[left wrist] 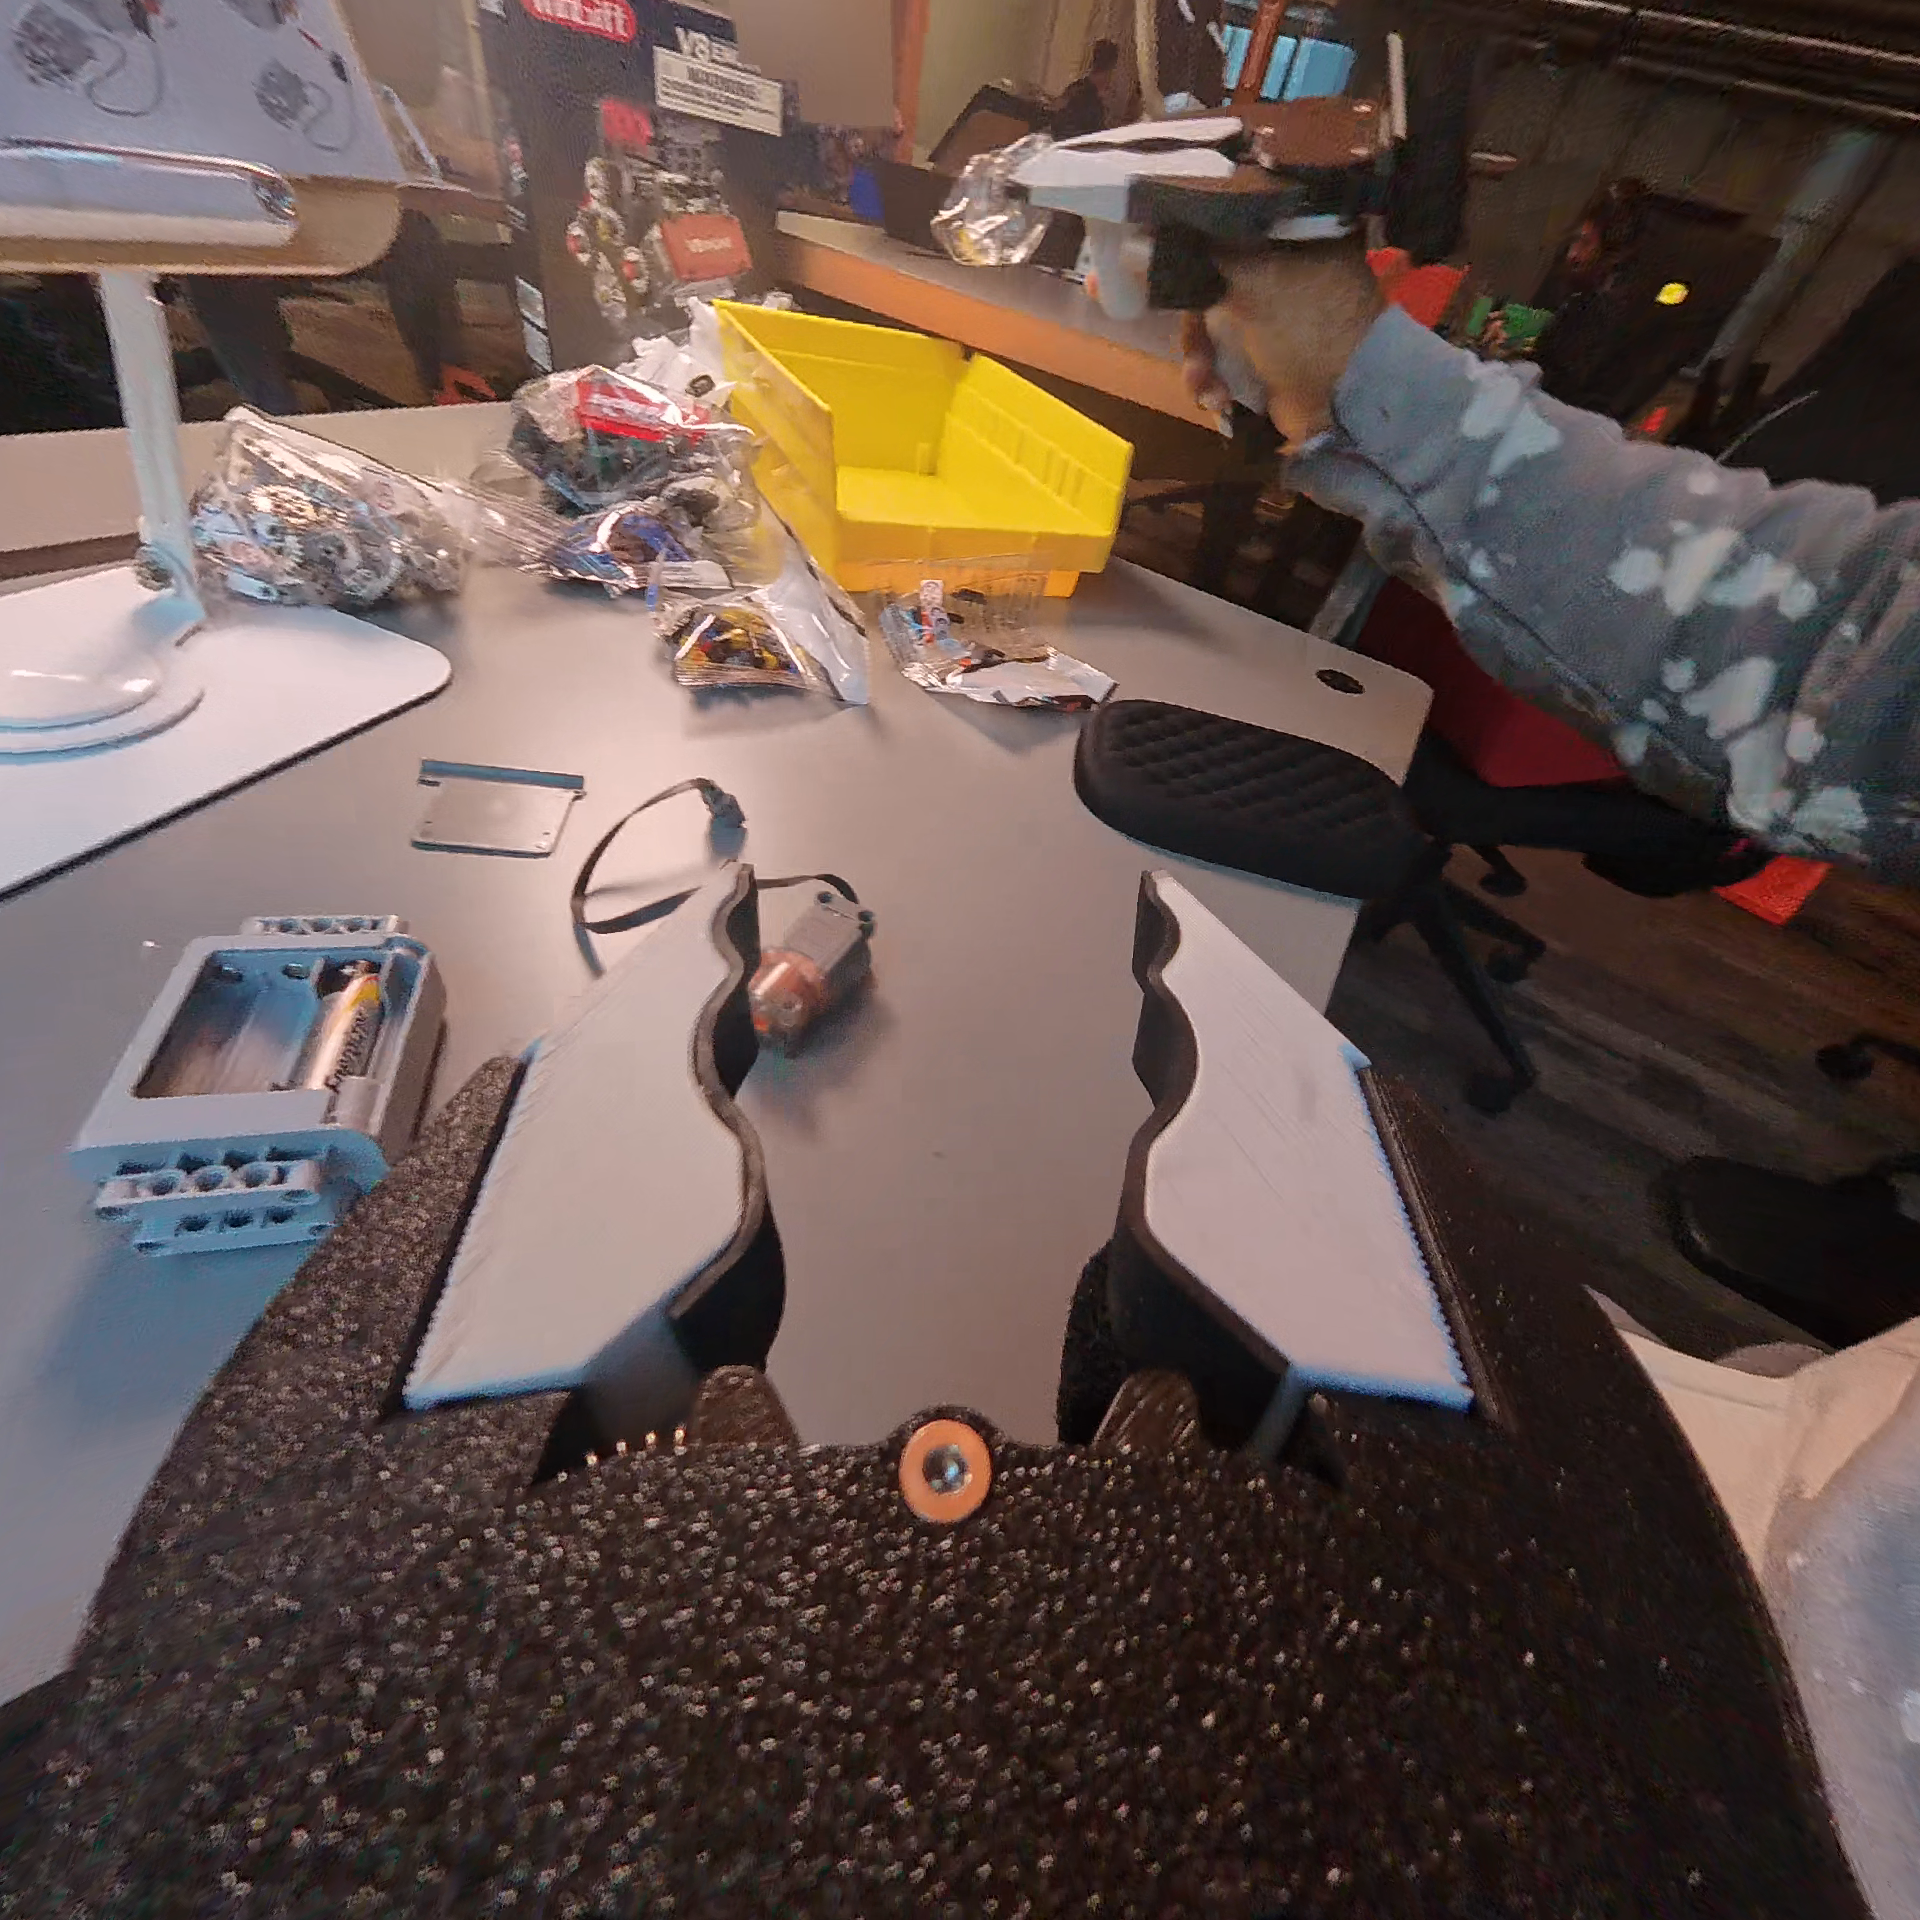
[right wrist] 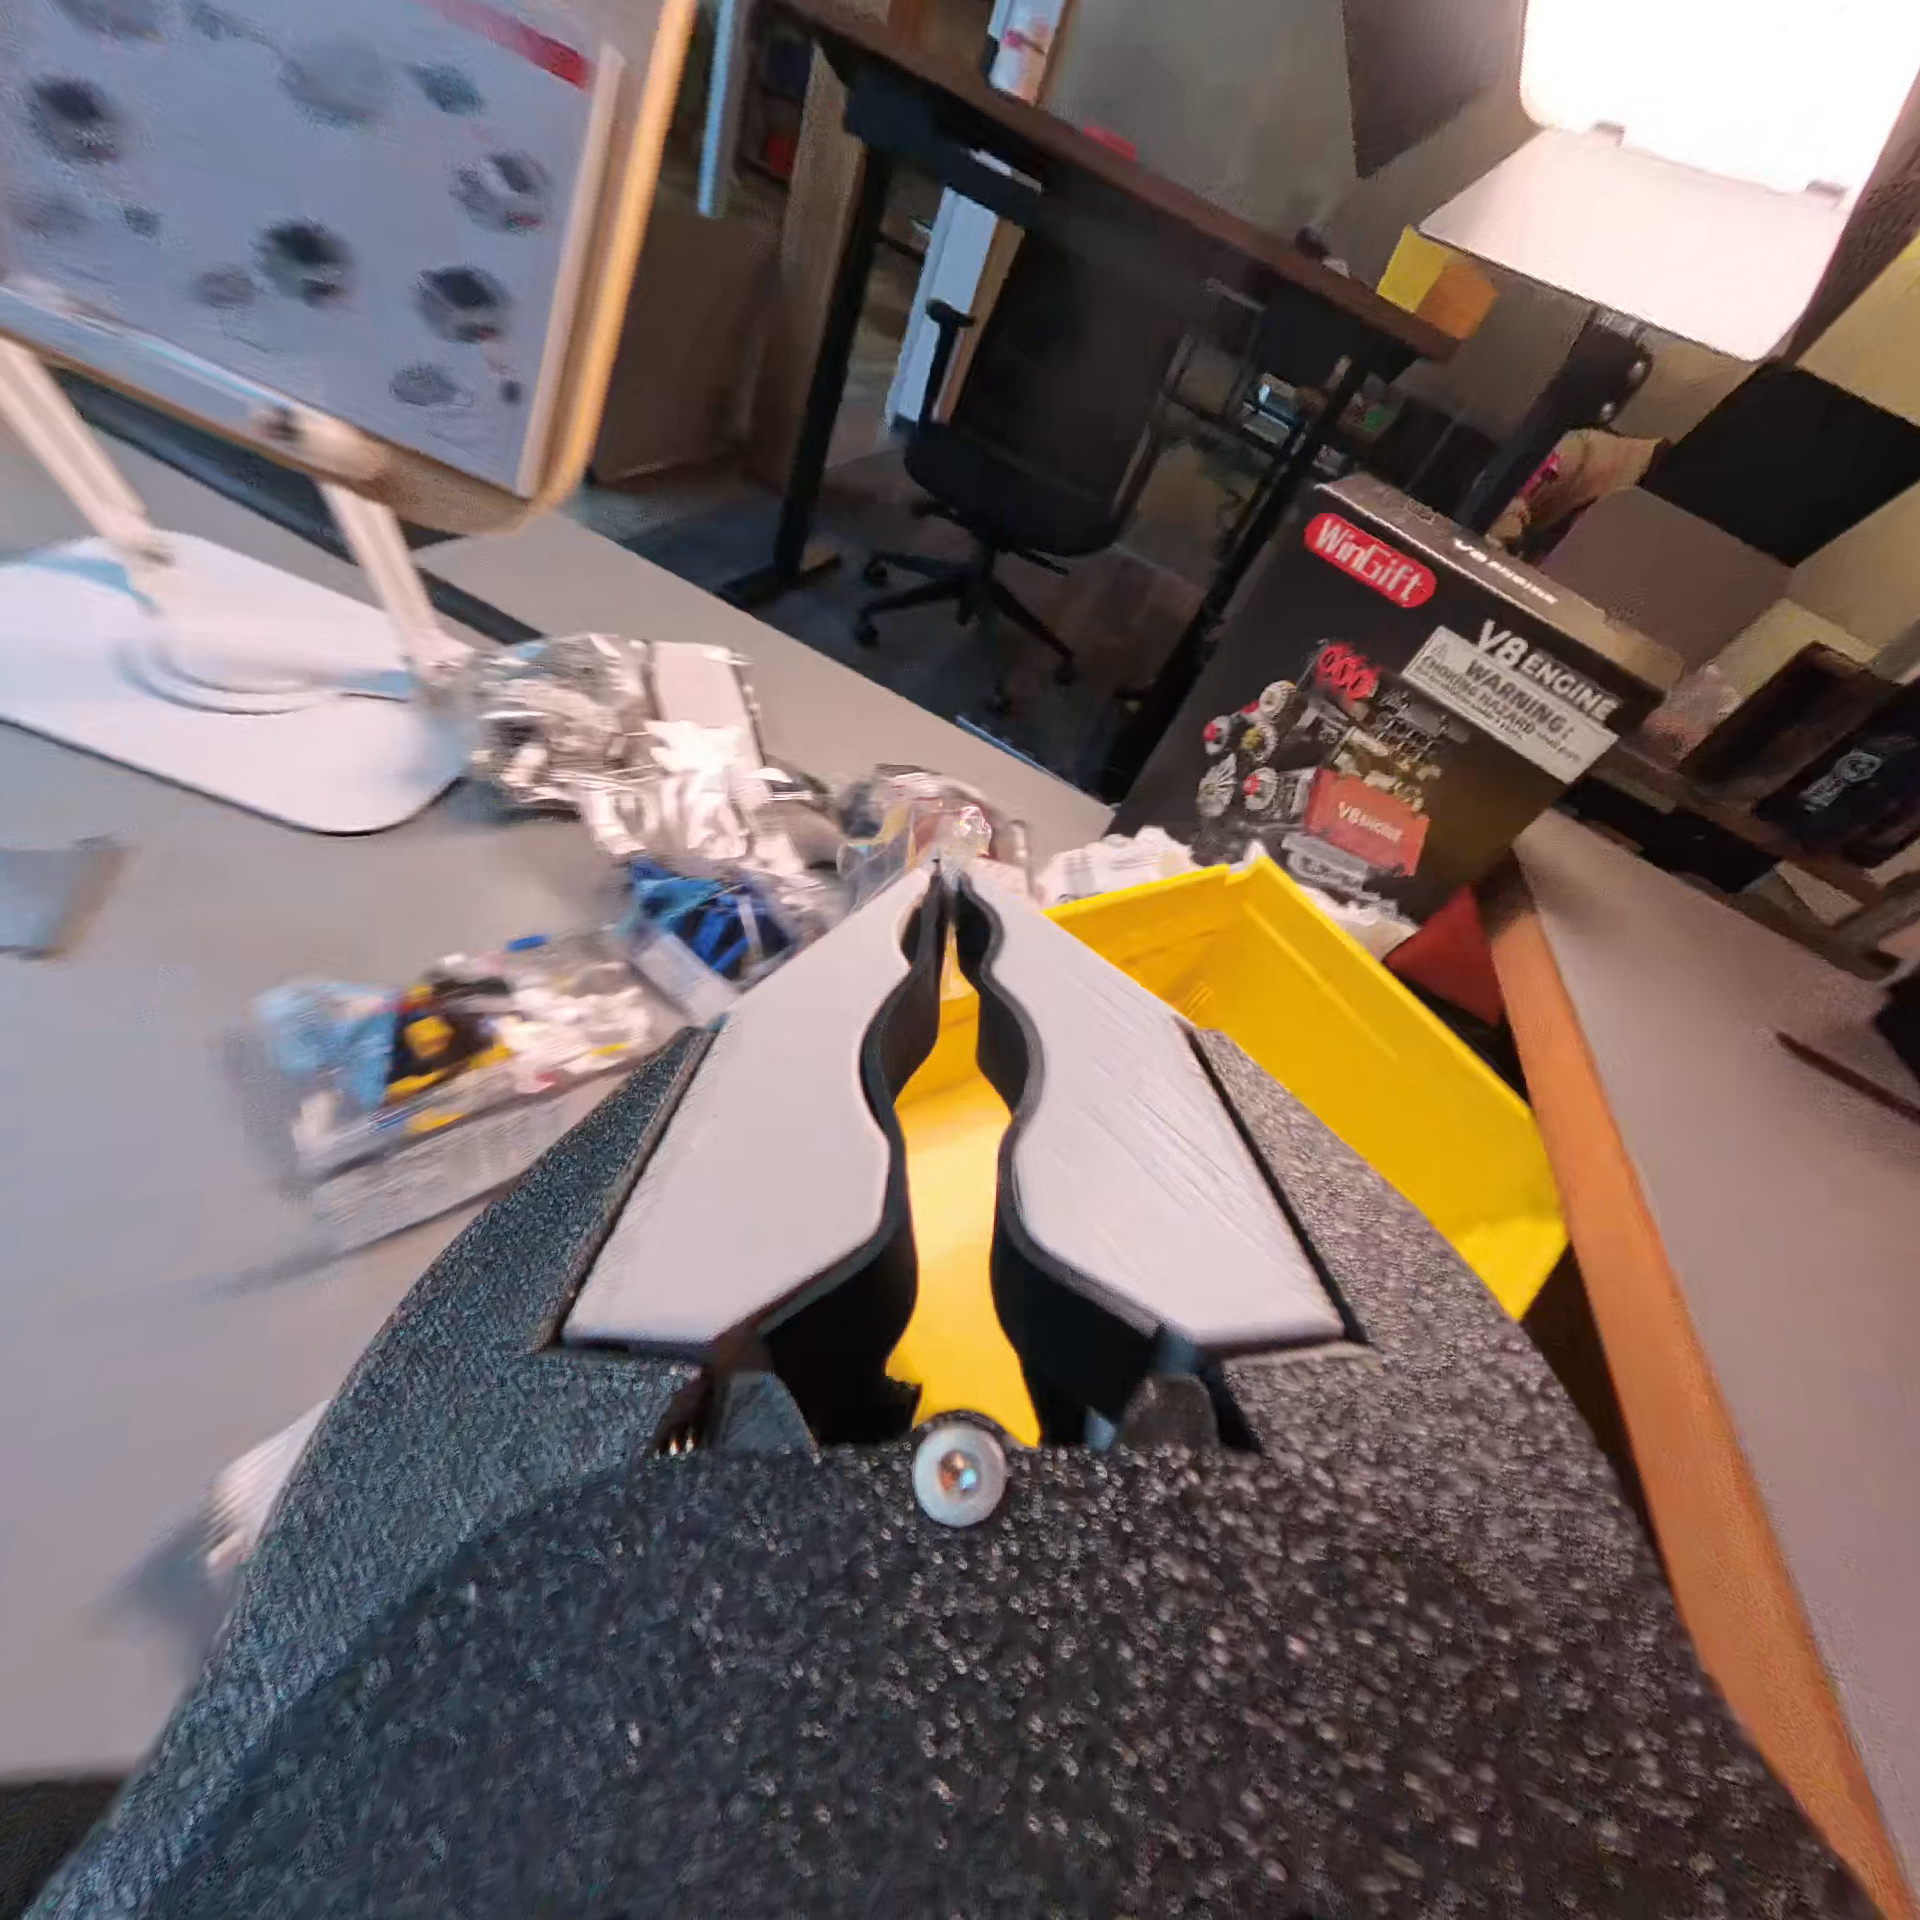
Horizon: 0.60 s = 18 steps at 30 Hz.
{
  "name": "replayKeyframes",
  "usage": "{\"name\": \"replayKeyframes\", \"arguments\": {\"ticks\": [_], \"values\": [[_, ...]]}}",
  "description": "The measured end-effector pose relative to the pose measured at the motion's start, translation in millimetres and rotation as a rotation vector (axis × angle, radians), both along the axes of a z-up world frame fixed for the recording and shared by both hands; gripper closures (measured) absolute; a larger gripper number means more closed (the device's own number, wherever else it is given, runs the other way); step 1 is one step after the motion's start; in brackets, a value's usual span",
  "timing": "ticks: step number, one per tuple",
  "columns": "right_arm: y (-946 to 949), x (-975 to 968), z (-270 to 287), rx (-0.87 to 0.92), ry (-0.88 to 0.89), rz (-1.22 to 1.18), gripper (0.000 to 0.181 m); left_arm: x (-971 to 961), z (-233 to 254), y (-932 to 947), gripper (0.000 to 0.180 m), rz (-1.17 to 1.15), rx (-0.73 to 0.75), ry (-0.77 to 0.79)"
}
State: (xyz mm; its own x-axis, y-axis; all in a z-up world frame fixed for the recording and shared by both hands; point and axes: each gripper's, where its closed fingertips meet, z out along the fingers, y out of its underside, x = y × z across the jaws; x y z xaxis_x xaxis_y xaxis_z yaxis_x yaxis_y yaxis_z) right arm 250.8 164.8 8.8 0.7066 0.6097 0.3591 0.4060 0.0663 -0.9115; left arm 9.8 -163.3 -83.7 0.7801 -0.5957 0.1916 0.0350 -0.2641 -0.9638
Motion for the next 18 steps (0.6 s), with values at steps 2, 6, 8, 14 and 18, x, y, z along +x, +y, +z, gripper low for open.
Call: {"name": "replayKeyframes", "arguments": {"ticks": [2, 6, 8, 14, 18], "values": [[84, -17, -6, -0.026, -0.064, -0.032, 0.180, -12, 6, 8, 0.109, 0.077, 0.024, 0.025], [207, -36, -40, -0.138, -0.159, -0.119, 0.180, -54, 13, 12, 0.110, 0.259, 0.076, 0.108], [245, -39, -60, -0.199, -0.210, -0.150, 0.175, -76, 14, 16, 0.112, 0.266, 0.084, 0.173], [297, -12, -52, -0.149, -0.203, -0.285, 0.127, -131, 21, 92, 0.113, 0.161, 0.123, 0.316], [278, -16, -19, -0.081, -0.034, -0.261, 0.126, -126, 39, 141, 0.113, 0.140, 0.166, 0.120]]}}
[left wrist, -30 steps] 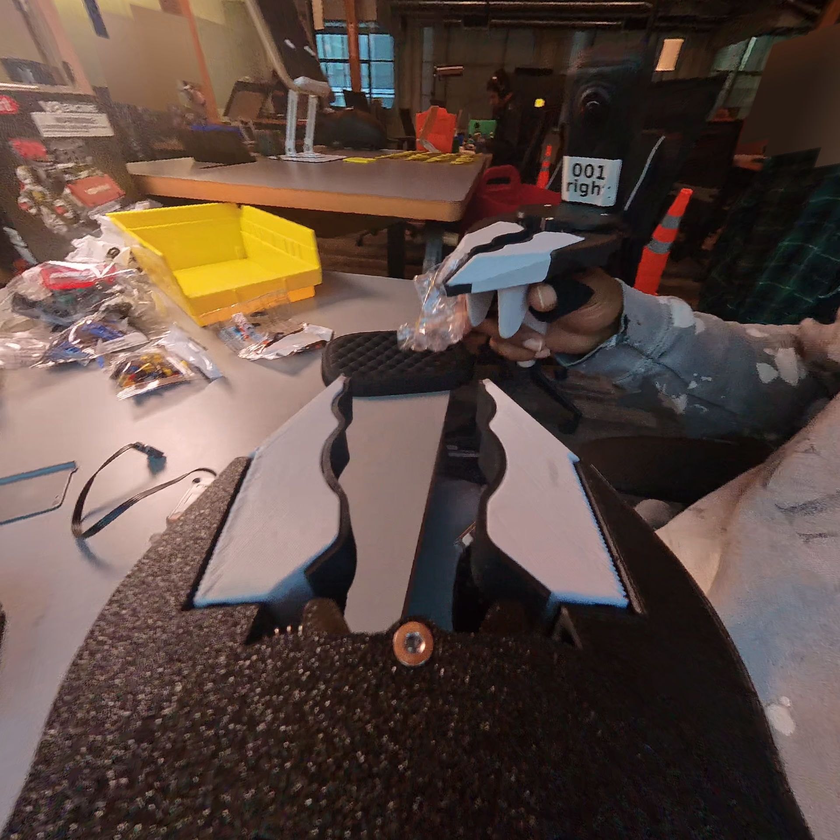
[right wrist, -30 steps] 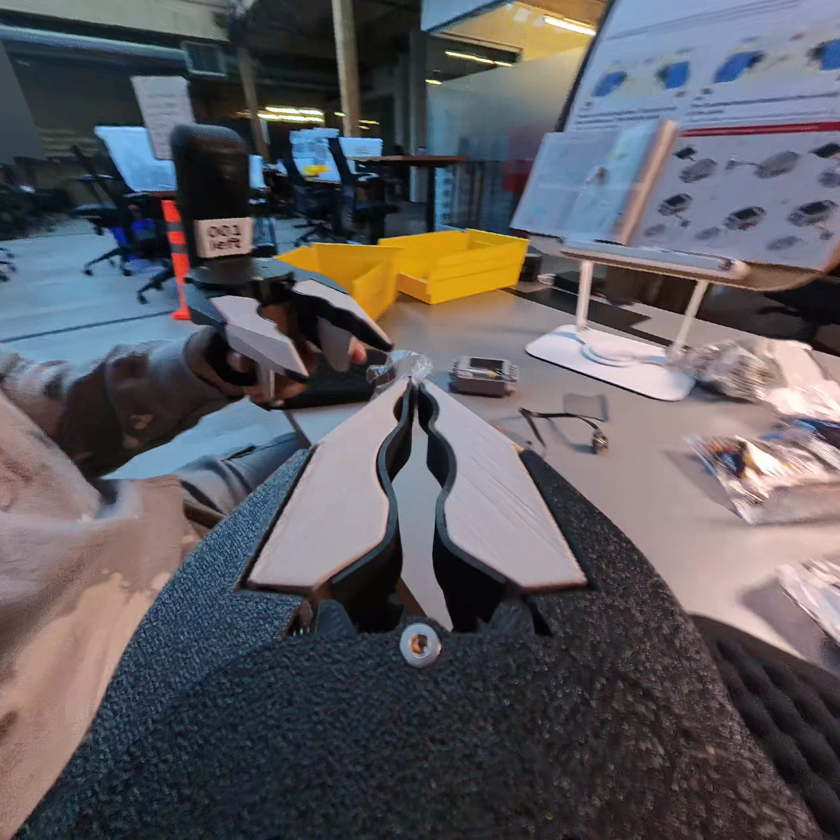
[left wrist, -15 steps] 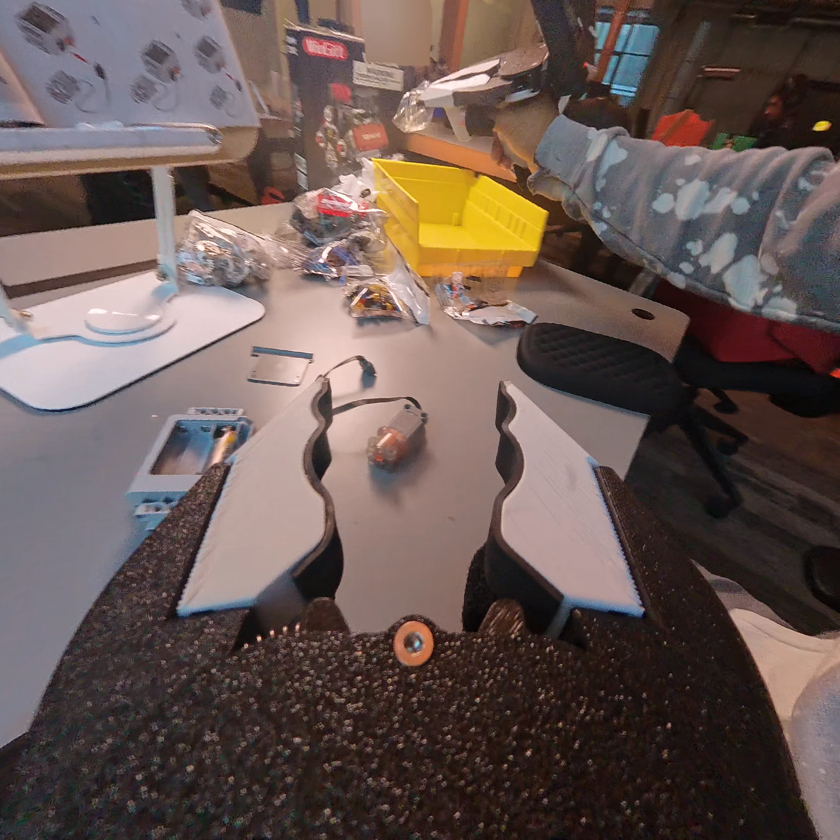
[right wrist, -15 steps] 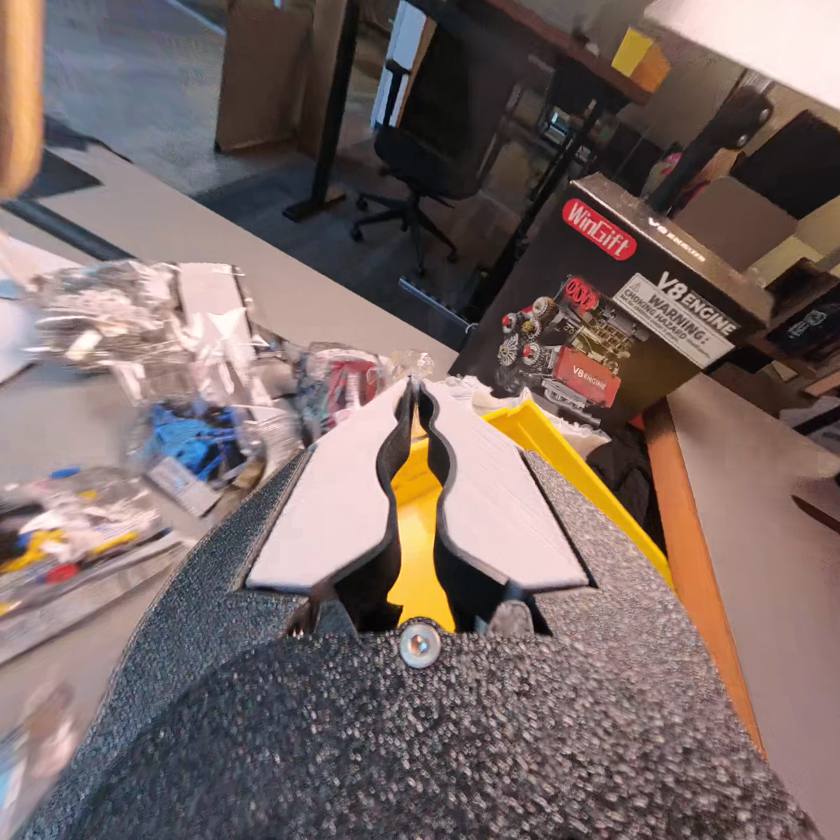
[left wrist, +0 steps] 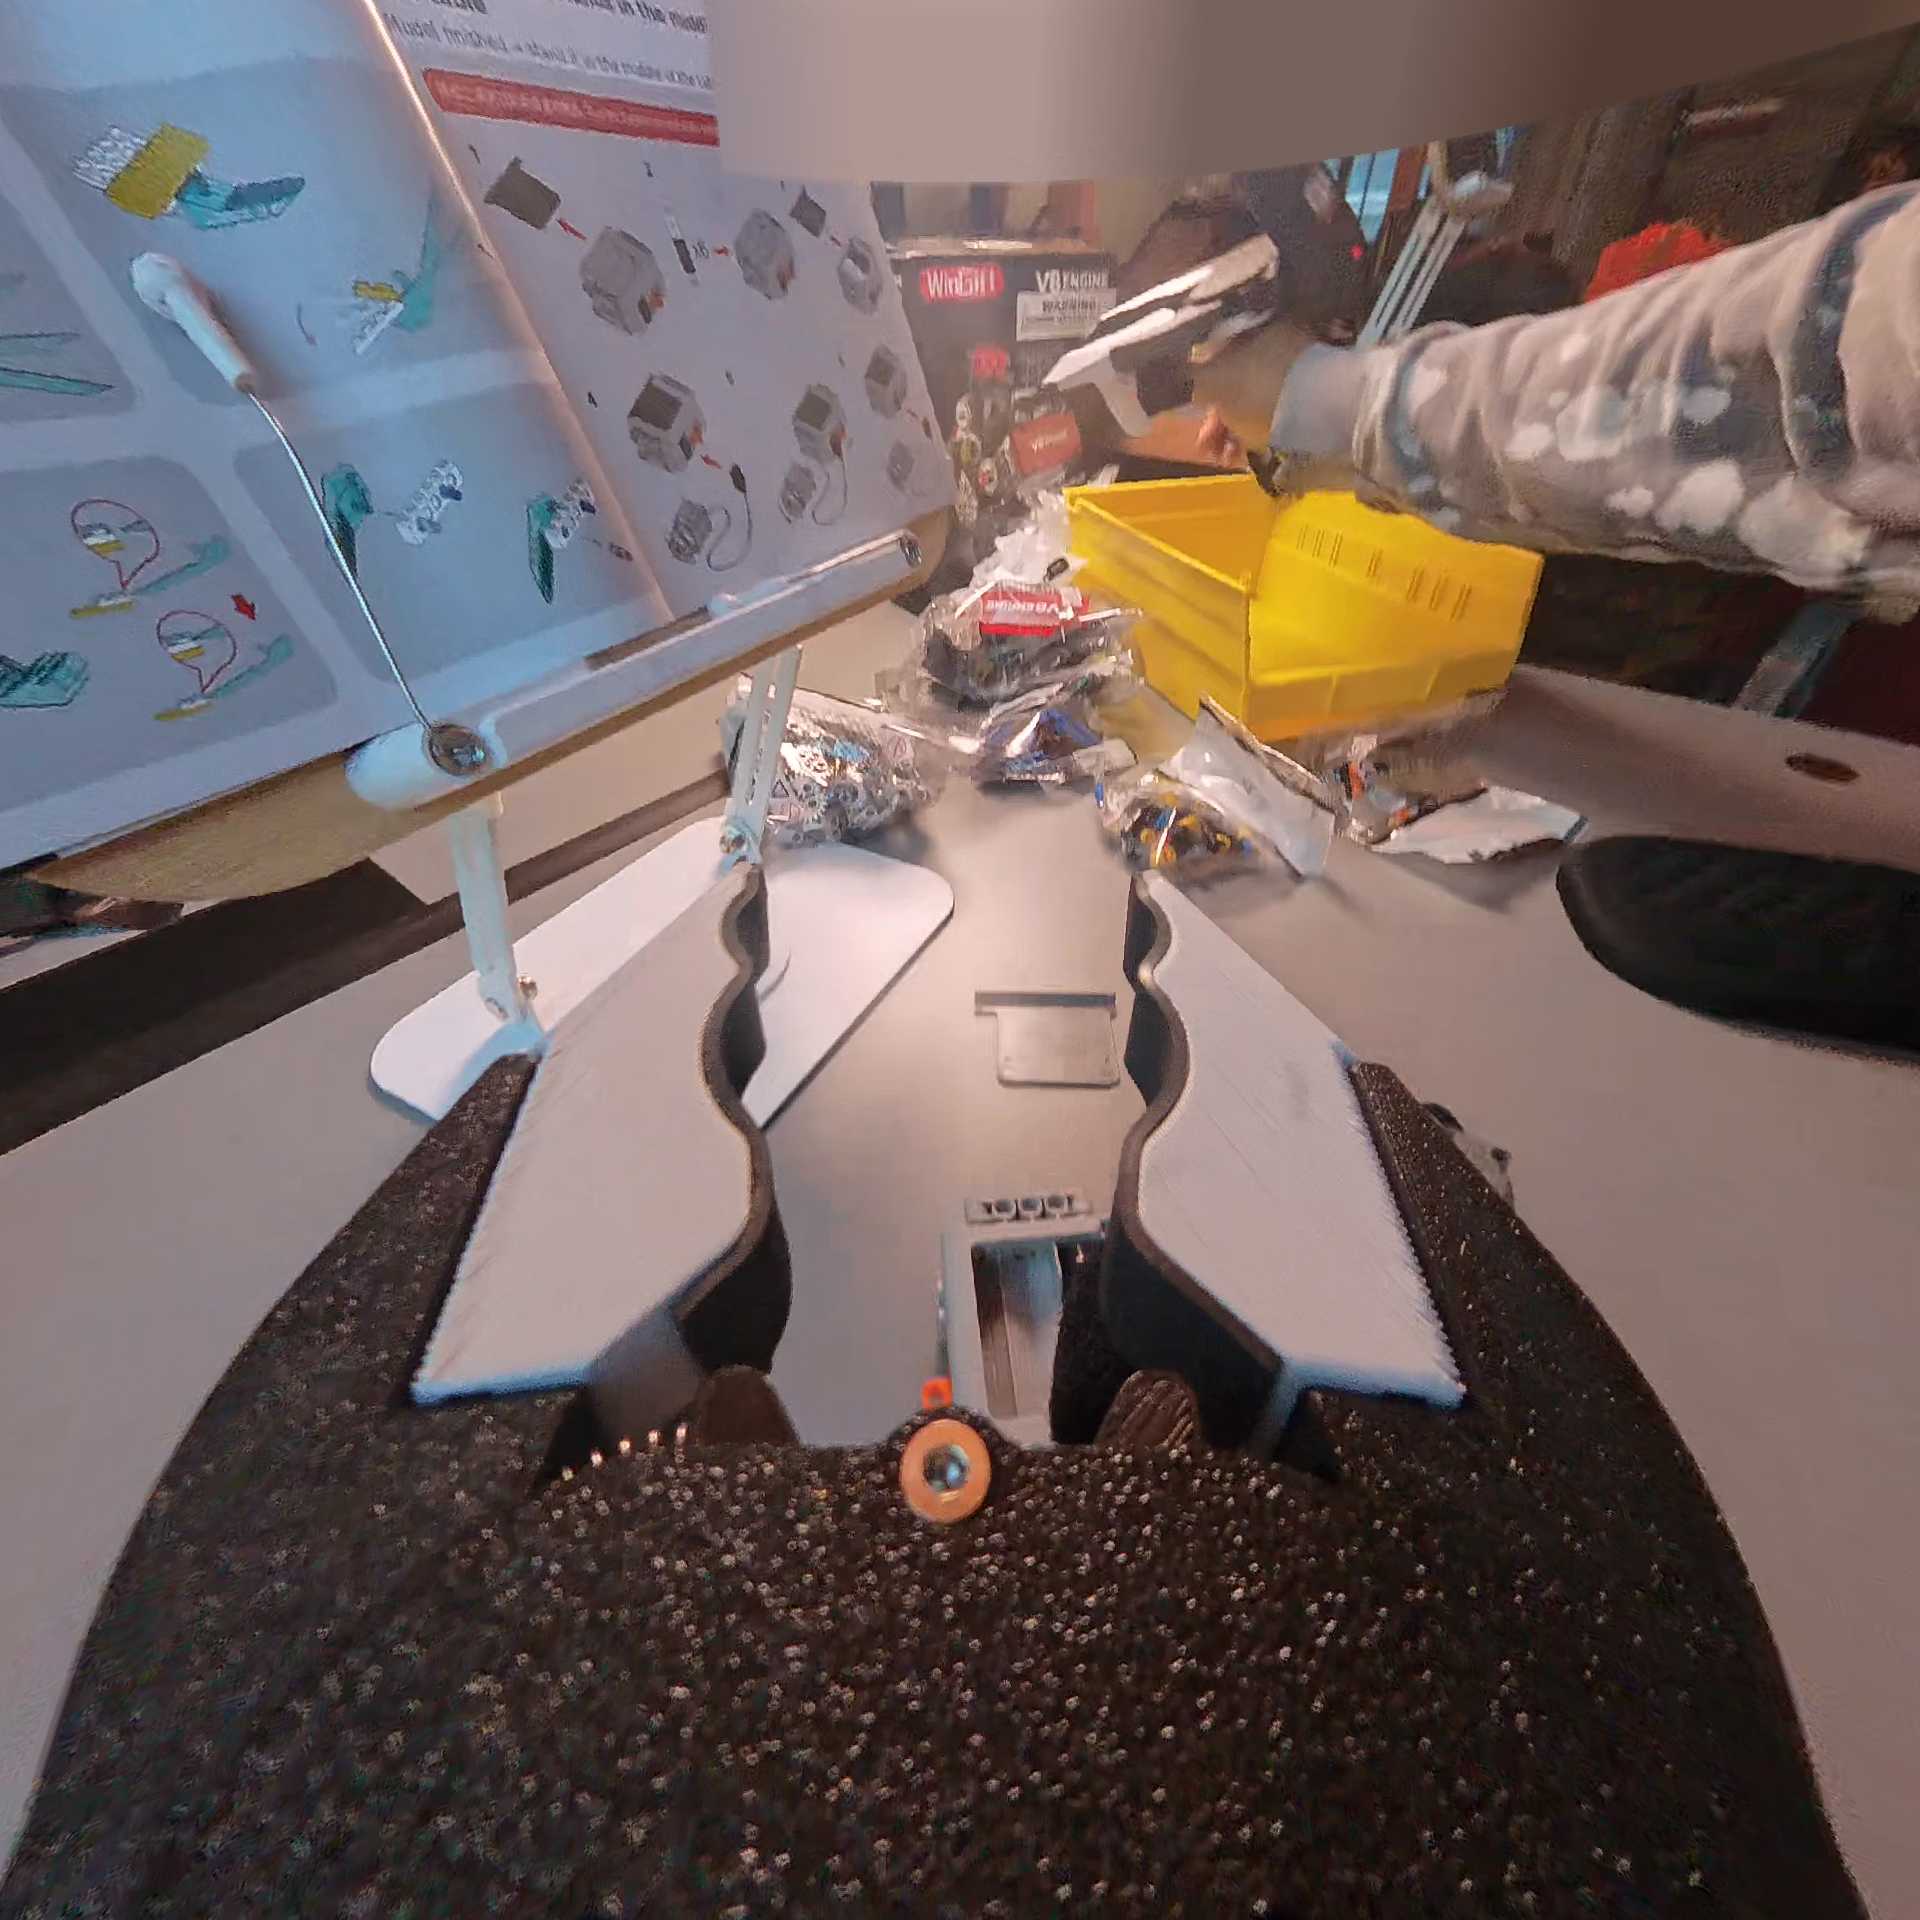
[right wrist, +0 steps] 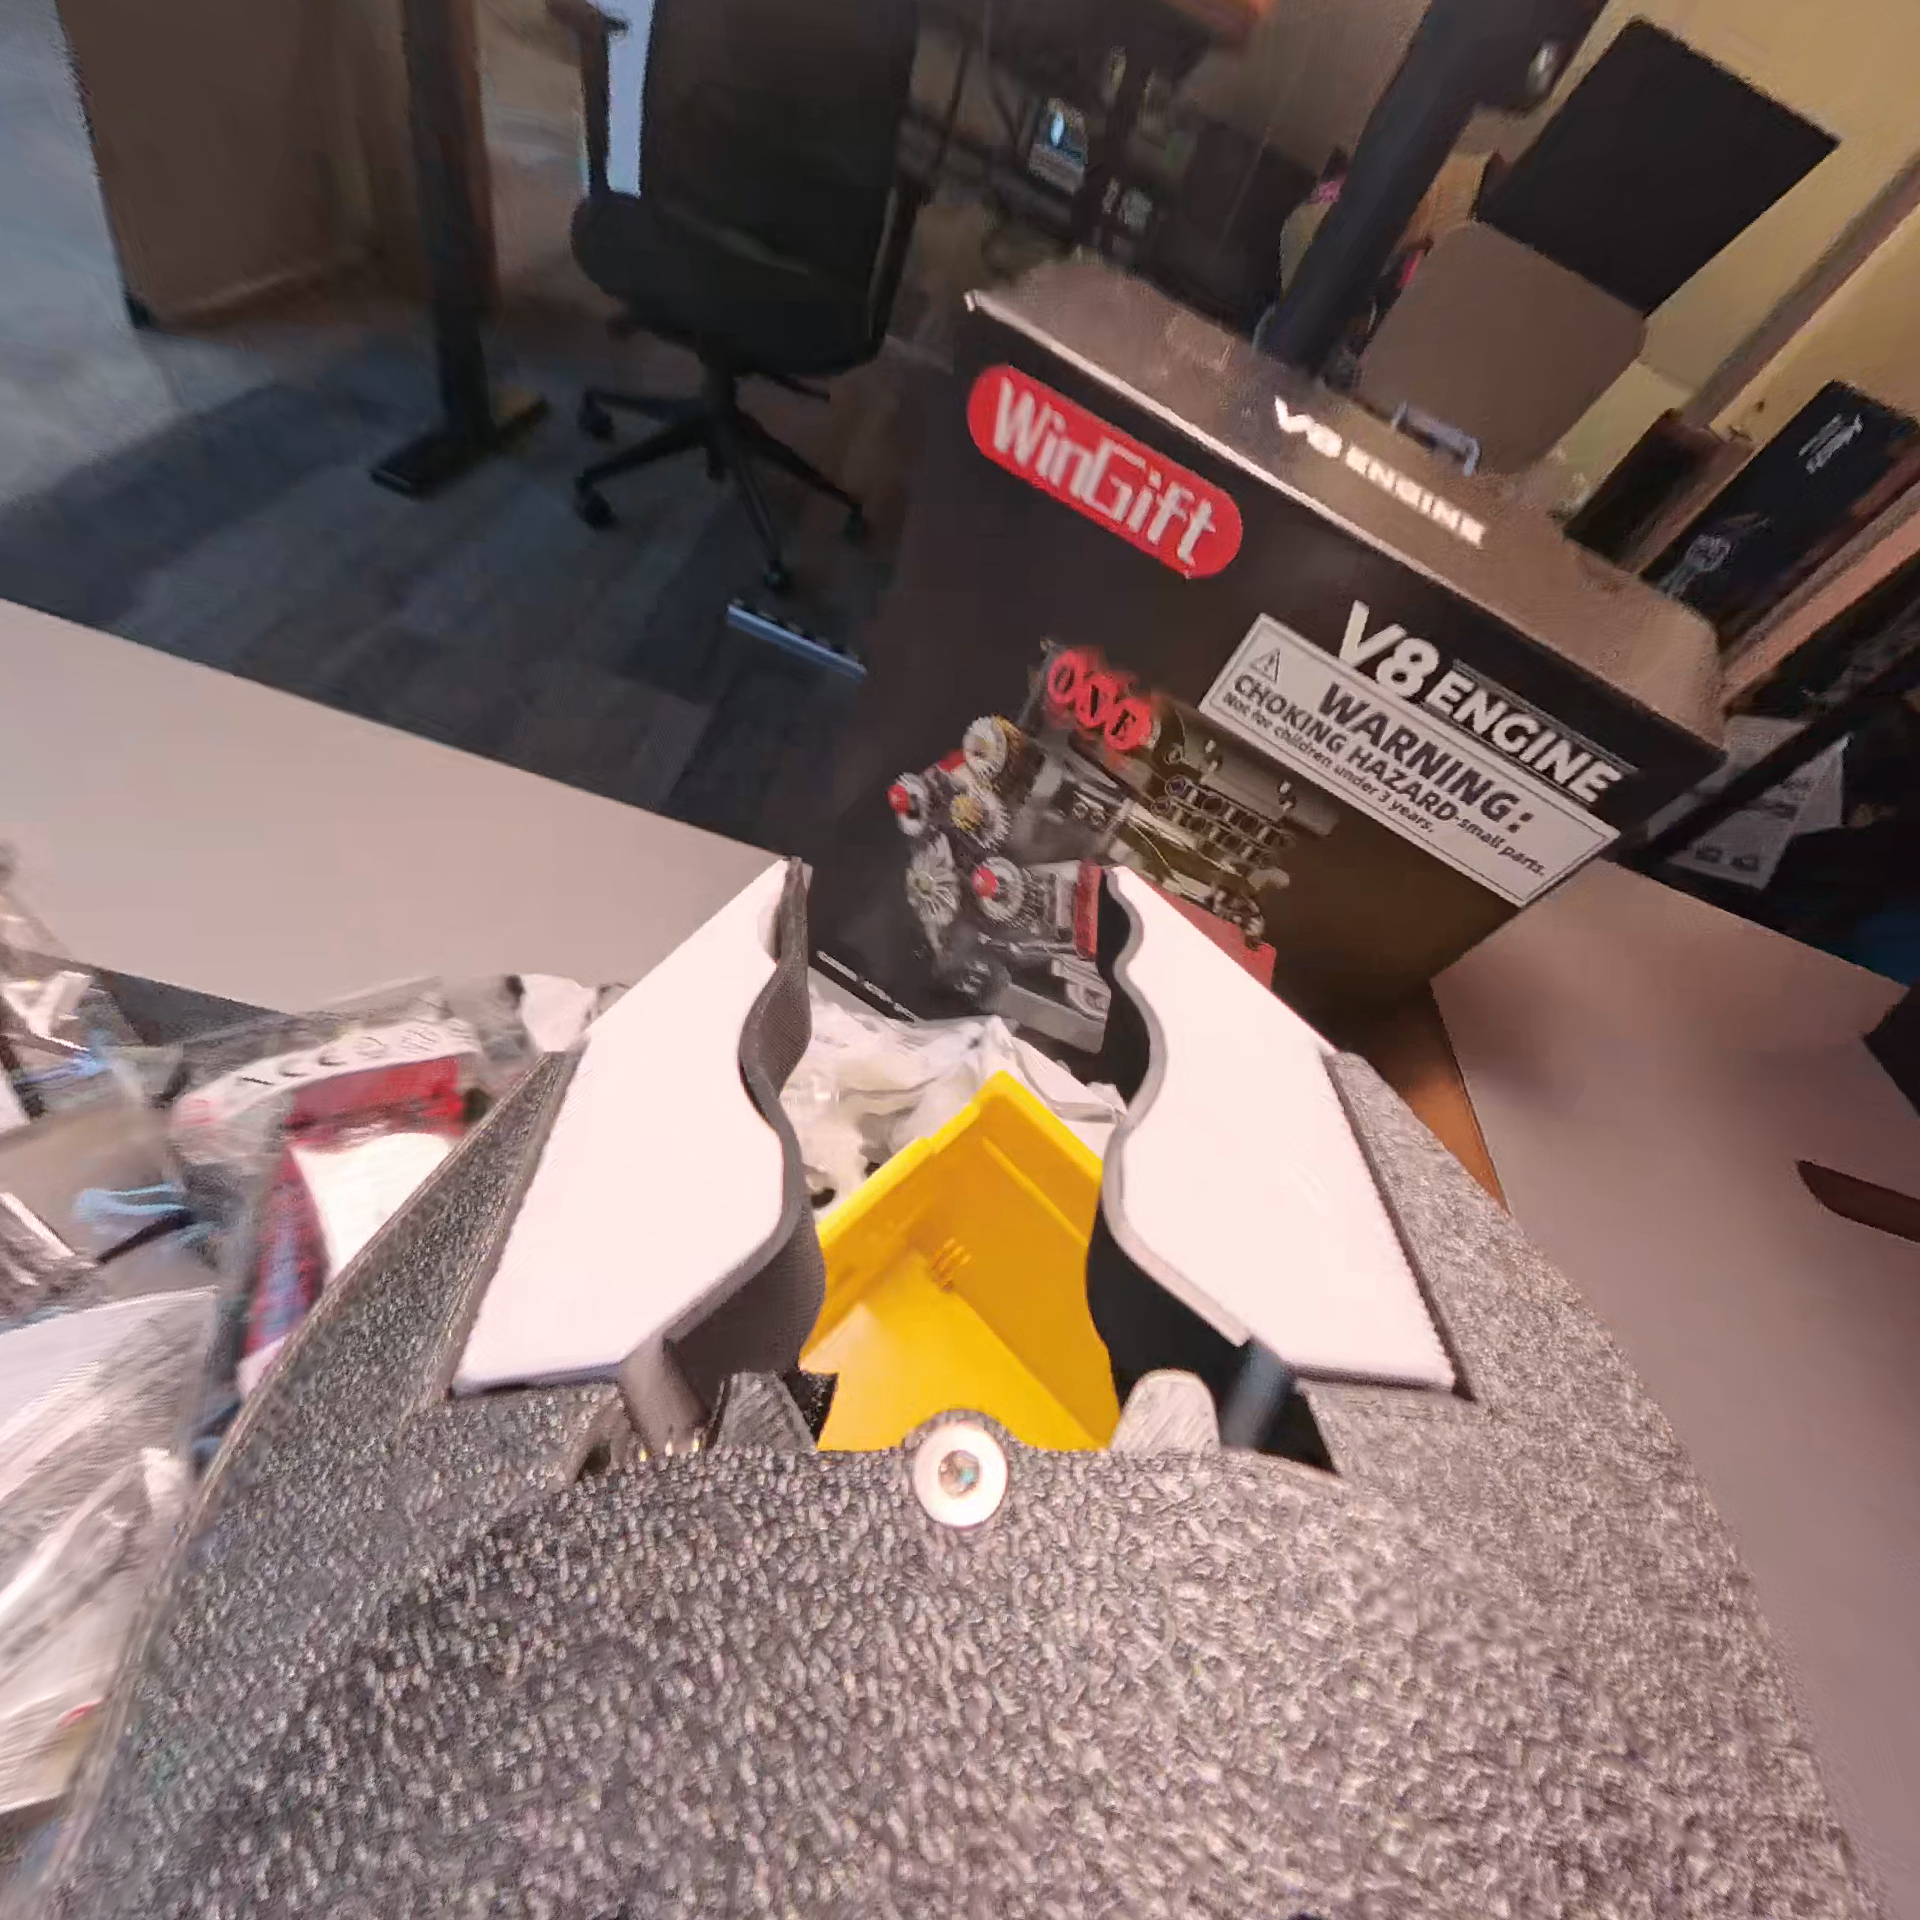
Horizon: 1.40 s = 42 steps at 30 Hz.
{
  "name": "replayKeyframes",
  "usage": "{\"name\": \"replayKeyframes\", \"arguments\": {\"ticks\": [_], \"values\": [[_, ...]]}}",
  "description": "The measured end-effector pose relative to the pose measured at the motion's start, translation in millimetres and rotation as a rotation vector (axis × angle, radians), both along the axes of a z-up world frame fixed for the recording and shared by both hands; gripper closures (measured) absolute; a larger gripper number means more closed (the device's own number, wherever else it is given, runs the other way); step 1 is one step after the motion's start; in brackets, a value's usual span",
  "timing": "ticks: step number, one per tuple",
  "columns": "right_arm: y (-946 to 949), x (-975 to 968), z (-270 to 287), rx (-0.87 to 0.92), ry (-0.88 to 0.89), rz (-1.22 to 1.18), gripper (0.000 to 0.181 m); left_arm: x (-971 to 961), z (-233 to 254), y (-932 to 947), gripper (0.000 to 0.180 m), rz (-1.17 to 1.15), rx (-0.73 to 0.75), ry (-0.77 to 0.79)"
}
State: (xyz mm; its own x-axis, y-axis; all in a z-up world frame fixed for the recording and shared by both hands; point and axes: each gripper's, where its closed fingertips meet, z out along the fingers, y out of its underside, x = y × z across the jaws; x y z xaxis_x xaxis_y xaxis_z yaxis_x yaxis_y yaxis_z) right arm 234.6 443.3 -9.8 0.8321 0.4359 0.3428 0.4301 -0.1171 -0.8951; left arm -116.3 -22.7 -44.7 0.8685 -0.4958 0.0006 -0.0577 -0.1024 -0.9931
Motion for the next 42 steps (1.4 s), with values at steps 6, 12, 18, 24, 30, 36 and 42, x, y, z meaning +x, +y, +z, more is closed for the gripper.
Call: {"name": "replayKeyframes", "arguments": {"ticks": [6, 12, 18, 24, 30, 36, 42], "values": [[-134, -69, 26, 0.076, 0.196, 0.153, 0.125, -30, 12, 19, 0.113, 0.151, -0.071, -0.056], [-296, -163, 24, -0.107, 0.148, 0.350, 0.125, -67, 124, -16, 0.113, 0.244, -0.112, -0.127], [-403, -293, 83, -0.219, 0.205, 0.565, 0.126, -137, 222, -84, 0.113, 0.324, -0.043, -0.202], [-526, -454, 166, -0.200, 0.143, 0.827, 0.120, -277, 252, -223, 0.112, 0.577, 0.017, -0.216], [-675, -624, 221, -0.188, 0.125, 0.887, 0.117, -440, 237, -423, 0.108, 0.712, -0.012, -0.179], [-813, -828, 234, -0.371, 0.253, 1.058, 0.119, -574, 228, -624, 0.106, 0.859, -0.313, -0.093], [-861, -965, 254, -0.385, 0.404, 1.126, 0.120, -689, 264, -739, 0.105, 1.115, -0.333, -0.065]]}}
